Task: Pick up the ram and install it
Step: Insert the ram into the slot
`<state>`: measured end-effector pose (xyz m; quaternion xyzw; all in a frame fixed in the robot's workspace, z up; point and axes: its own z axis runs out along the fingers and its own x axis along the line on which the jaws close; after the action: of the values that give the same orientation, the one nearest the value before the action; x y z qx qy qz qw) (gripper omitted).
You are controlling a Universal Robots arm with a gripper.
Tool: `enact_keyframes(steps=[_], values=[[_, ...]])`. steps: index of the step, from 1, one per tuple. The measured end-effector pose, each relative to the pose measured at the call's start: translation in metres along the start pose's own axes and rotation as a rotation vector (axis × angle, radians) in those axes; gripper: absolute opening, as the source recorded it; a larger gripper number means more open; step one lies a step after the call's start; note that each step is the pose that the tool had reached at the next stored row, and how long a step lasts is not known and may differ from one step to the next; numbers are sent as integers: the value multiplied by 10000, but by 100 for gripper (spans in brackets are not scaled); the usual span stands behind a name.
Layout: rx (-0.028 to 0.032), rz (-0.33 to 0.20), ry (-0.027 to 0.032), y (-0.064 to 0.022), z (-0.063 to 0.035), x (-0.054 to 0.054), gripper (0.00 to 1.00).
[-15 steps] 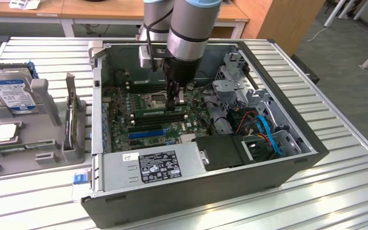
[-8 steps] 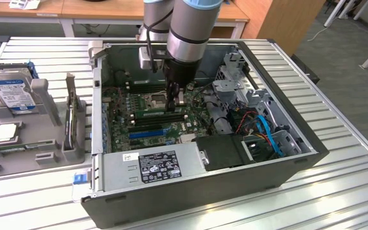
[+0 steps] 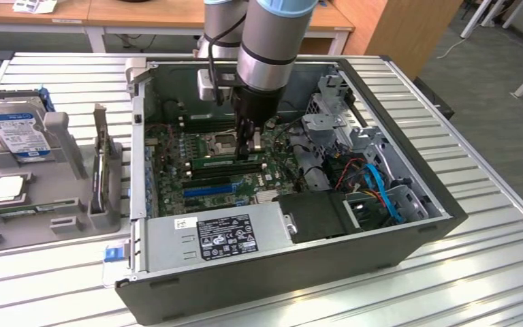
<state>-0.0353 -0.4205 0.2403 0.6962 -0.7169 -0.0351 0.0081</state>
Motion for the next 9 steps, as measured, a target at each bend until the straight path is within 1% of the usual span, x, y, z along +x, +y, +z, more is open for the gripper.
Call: enact_keyframes(steps=[3,9], values=[[-2,2,-2,0,1,0,12],[-33,3,-1,-10,1,-1,12]])
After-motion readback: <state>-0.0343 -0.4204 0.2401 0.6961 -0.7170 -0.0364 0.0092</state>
